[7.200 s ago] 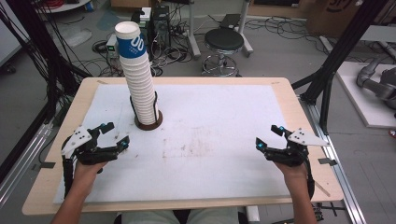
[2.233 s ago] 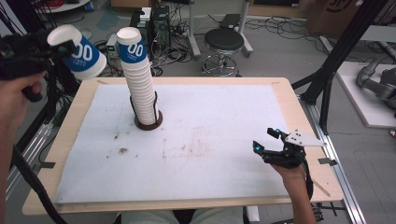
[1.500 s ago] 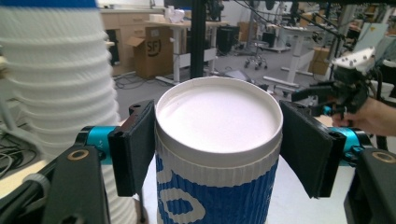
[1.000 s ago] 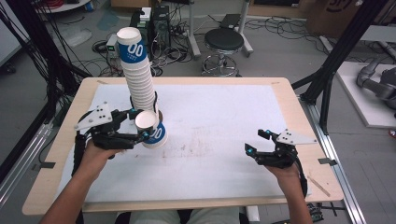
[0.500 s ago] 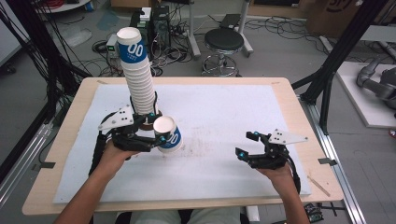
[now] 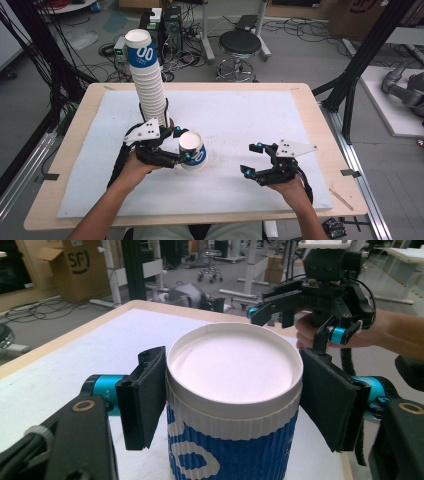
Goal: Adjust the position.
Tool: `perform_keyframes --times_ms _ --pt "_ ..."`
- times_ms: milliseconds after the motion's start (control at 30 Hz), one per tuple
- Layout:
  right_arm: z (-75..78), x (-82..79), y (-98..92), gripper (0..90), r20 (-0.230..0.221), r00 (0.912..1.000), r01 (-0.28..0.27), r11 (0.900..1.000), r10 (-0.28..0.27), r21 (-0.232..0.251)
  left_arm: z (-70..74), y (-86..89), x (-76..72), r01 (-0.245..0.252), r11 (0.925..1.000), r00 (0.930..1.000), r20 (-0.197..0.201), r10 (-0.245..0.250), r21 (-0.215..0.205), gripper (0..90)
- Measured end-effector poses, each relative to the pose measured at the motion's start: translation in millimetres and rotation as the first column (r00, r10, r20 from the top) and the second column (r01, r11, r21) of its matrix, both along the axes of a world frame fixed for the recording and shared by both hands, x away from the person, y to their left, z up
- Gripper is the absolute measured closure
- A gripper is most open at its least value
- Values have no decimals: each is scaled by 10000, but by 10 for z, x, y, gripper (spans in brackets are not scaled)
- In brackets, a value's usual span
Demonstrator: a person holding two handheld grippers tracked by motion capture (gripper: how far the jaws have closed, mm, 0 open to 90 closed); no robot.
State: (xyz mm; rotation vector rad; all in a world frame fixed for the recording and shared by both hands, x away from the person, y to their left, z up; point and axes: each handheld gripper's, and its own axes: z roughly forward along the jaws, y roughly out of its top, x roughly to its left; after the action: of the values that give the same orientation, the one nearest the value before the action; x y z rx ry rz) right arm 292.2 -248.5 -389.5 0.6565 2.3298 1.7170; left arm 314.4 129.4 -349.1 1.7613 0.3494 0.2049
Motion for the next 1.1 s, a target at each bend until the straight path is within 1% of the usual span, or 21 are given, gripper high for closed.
perform_keyframes --times_ms 33,67,200,233,267,300,400,433,500,533,667,800,1100 --pt "3 9 36 186 43 9999 -140 9999 139 12 1 -15 1 82 10000 10000 17 -82 15 303" --pt "8 10 74 185 -5 9994 -336 9994 336 20 2 -31 -1 141 9999 9999 8 -141 6 303" --pt "13 26 216 185 104 9960 -882 9960 884 -170 -3 -69 -6 360 9994 9994 -11 -360 22 303" --pt "6 29 247 186 91 9952 -970 9951 972 -188 -6 -83 -12 386 9993 9993 -23 -386 9 303" --pt "-18 44 302 185 41 9940 -1093 9935 1095 -308 -9 -94 -16 446 9990 9990 -15 -446 15 302" --pt "-18 44 302 185 41 9940 -1093 9935 1095 -308 -9 -102 -18 507 9987 9987 27 -508 56 302" --pt "-58 62 376 185 -124 9909 -1346 9901 1342 -410 -10 -143 -28 675 9977 9977 35 -675 37 303" --pt "-65 70 401 186 -77 9900 -1410 9890 1408 -451 -11 -161 -30 746 9972 9972 48 -746 32 303" --pt "-63 72 446 185 -130 9880 -1545 9869 1540 -468 -15 -198 -39 852 9964 9963 53 -852 32 303" --pt "-54 85 486 185 -70 9865 -1641 9855 1639 -439 -18 -217 -40 905 9959 9959 91 -905 15 303" --pt "-56 93 540 186 -60 9842 -1773 9833 1772 -408 -23 -276 -48 1066 9943 9943 97 -1066 6 303" --pt "-63 84 557 185 -83 9825 -1864 9817 1862 -382 -26 -321 -49 1166 9931 9931 137 -1167 94 303" --pt "-70 64 603 186 2 9825 -1862 9820 1863 -316 -15 -443 -67 1497 9887 9884 250 -1500 123 304"
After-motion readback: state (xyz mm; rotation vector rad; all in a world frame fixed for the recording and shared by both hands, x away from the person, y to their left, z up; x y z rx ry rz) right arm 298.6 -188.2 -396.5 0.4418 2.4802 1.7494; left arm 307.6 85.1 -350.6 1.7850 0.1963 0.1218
